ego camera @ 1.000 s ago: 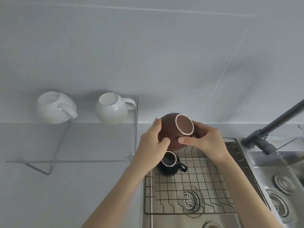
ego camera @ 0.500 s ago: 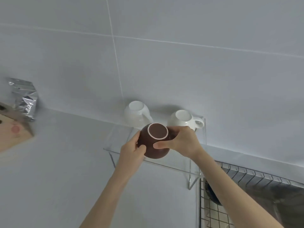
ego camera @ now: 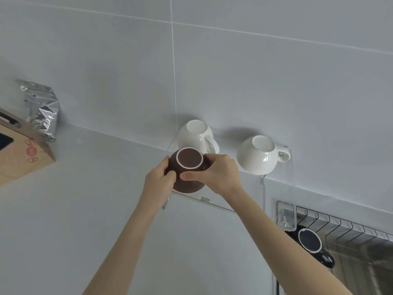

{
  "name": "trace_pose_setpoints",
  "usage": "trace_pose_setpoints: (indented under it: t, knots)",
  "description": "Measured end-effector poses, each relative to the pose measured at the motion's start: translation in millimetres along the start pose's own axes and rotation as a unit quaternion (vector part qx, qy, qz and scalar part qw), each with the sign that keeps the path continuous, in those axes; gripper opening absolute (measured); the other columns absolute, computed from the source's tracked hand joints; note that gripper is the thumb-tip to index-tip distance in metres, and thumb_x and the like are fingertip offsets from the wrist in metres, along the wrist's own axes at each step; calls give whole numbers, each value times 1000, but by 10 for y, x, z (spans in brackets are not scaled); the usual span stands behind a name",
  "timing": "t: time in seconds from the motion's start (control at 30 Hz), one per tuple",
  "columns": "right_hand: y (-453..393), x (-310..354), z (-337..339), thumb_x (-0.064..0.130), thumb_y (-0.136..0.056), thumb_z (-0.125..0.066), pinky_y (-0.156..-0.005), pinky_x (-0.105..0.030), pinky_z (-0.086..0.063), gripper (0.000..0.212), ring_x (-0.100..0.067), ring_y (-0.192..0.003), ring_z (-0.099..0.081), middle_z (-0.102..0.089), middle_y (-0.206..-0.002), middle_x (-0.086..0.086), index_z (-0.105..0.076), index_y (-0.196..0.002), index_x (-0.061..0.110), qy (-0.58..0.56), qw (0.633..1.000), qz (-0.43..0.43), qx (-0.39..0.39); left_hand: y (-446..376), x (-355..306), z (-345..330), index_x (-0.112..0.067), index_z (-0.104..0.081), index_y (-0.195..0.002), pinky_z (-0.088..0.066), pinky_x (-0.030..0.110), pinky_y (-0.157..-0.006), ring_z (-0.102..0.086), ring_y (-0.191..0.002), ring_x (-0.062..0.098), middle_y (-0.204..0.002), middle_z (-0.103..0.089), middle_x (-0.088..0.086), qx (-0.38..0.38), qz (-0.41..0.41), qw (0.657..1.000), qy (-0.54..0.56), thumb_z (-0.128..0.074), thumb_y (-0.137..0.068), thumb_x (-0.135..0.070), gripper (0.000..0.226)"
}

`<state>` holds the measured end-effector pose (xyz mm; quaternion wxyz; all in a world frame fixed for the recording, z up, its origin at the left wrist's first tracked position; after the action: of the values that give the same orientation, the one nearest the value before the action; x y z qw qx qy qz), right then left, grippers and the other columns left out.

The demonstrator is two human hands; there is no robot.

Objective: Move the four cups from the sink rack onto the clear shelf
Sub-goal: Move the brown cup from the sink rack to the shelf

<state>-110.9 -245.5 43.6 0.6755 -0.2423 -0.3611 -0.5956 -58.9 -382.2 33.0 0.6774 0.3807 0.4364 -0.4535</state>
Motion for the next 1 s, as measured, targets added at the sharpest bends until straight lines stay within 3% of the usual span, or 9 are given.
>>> trace_pose_setpoints:
  t: [0.2, 0.3, 0.47, 0.6, 0.67, 0.73, 0.8, 0.9, 1.0]
  knots:
    - [9, 60, -35, 53, -43, -80, -61, -27, -49, 50, -12, -66, -61, -65, -66, 7, -68, -77, 17, 19, 1000, -1, -3, 74, 38, 3, -43, -58, -99, -38, 3, -61, -51, -70, -1, -80, -60, -13, -41, -46, 998, 28, -37, -77, 3, 55]
    - [17, 83, -41, 53, -43, -80, -60, -27, -48, 51, -13, -65, -60, -63, -65, 7, -67, -76, 16, 27, 1000, -2, -3, 98, 47, -13, -31, -55, -119, -39, 2, -68, -52, -71, -10, -90, -63, -14, -44, -57, 997, 21, -36, -78, 3, 56]
    - [49, 120, -60, 55, -45, -80, -59, -26, -46, 54, -14, -68, -61, -65, -69, 6, -66, -78, 15, 38, 999, -7, -10, 82, 34, -25, -26, -54, -121, -38, 0, -65, -51, -71, -10, -90, -61, -11, -46, -67, 997, -1, -37, -78, 2, 53]
    - [78, 130, -69, 56, -53, -77, -71, -33, -51, 62, -17, -79, -60, -65, -83, 3, -62, -93, 12, 59, 998, -2, 19, 96, -19, -28, -27, -57, -113, -38, 0, -63, -51, -75, 1, -86, -60, -10, -43, -63, 997, 2, -37, -79, 2, 49]
    - [103, 94, 55, 52, -65, -72, -79, -30, -49, 69, -14, -86, -53, -55, -91, 5, -54, -116, 10, -9, 997, -9, 75, 138, -96, -48, -33, -56, -109, -36, -1, -63, -50, -84, 13, -85, -57, -12, -55, -57, 997, -1, -38, -80, 2, 49]
    - [123, 16, 288, 47, -80, -60, -78, -20, -43, 50, -13, -92, -50, -53, -93, 7, -51, -121, 19, -76, 993, 1, 94, 214, -210, -63, -26, -48, -128, -35, -2, -70, -51, -98, 12, -102, -58, -12, -76, -68, 995, -15, -39, -82, 1, 54]
    - [172, -177, 656, 40, -89, -50, -88, -24, -42, 31, -15, -102, -55, -62, -102, 5, -59, -111, 21, -126, 991, 1, 46, 338, -382, -158, -21, -39, -137, -33, -3, -79, -49, -102, 3, -115, -53, -11, -83, -102, 991, -24, -40, -82, -1, 58]
    - [341, -606, 1218, 32, -92, -45, -95, -34, -47, 26, -20, -103, -64, -70, -107, -9, -67, -98, 18, -233, 970, -38, -49, 563, -645, -449, -20, -44, -134, -46, 15, -81, -55, -79, 9, -91, -60, -3, -23, -156, 987, 16, -40, -75, -10, 61]
    - [626, -1133, 1648, 26, -94, -41, -90, -34, -49, 27, -21, -96, -67, -71, -97, -7, -67, -90, 18, -252, 956, -76, -131, 763, -787, -994, -22, -43, -135, -37, 17, -102, -51, -119, 3, -131, -53, -11, 105, -154, 982, 32, -39, -74, -14, 61]
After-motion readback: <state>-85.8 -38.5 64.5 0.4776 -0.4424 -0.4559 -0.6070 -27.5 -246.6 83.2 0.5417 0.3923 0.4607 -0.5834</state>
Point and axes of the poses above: each hand's wrist, its own y-axis away from the middle knuckle, its own z-axis out of the back of the hand, x = y × z, the point moved 2 cm from there along -y, towards the middle knuckle
